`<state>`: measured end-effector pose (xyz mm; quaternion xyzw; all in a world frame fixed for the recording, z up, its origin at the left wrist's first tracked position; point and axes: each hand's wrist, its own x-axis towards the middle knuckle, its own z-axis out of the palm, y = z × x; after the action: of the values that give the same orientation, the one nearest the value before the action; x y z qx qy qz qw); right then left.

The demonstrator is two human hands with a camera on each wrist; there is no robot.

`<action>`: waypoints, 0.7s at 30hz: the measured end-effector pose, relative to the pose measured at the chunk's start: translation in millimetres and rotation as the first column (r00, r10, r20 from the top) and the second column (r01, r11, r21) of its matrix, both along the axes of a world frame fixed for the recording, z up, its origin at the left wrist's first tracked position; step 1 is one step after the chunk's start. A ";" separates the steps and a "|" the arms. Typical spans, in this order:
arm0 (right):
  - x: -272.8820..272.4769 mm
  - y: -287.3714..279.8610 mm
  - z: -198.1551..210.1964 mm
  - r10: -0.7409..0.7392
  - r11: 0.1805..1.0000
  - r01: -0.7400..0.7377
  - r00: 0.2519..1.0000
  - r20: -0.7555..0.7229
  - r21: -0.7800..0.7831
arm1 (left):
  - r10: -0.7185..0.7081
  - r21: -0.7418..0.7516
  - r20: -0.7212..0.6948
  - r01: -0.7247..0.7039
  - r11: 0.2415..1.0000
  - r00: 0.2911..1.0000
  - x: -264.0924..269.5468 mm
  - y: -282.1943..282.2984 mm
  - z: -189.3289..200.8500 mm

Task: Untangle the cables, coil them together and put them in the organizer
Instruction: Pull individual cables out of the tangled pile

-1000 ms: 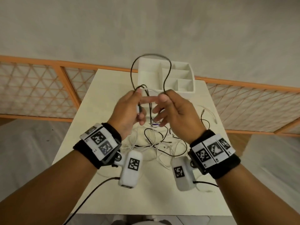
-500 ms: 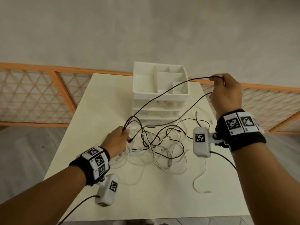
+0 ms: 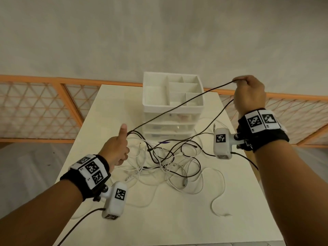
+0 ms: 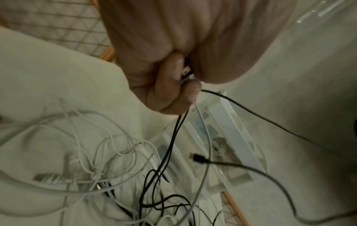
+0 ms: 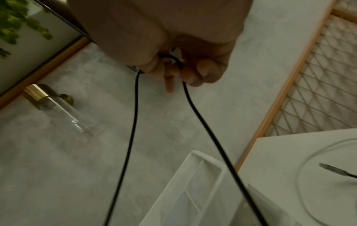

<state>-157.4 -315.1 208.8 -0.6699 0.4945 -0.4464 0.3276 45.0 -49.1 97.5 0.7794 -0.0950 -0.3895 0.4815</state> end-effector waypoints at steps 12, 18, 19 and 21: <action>-7.2 -26.7 -5.5 -0.080 0.995 0.088 0.984 0.156 -0.043 | -0.109 -0.097 0.022 0.111 0.989 0.994 -4.8 -1.0 -0.7; -24.3 5.5 -34.9 0.103 0.986 -0.028 0.882 -0.461 0.166 | -0.143 -0.185 0.074 0.154 0.971 0.987 -13.7 -4.2 38.1; -22.8 19.9 -35.5 0.169 0.981 -0.110 0.890 -0.424 0.161 | -0.147 -0.199 0.096 0.164 0.966 0.984 -15.9 -6.1 46.6; -11.0 52.6 -33.7 0.417 0.909 -0.388 0.841 -0.345 0.151 | -0.188 -0.223 0.132 0.214 0.951 0.973 -22.7 -13.8 63.1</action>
<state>-168.4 -262.5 175.1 -0.8177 0.4119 -0.2145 0.3402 22.3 -62.9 160.6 0.7232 -0.2456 -0.3793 0.5223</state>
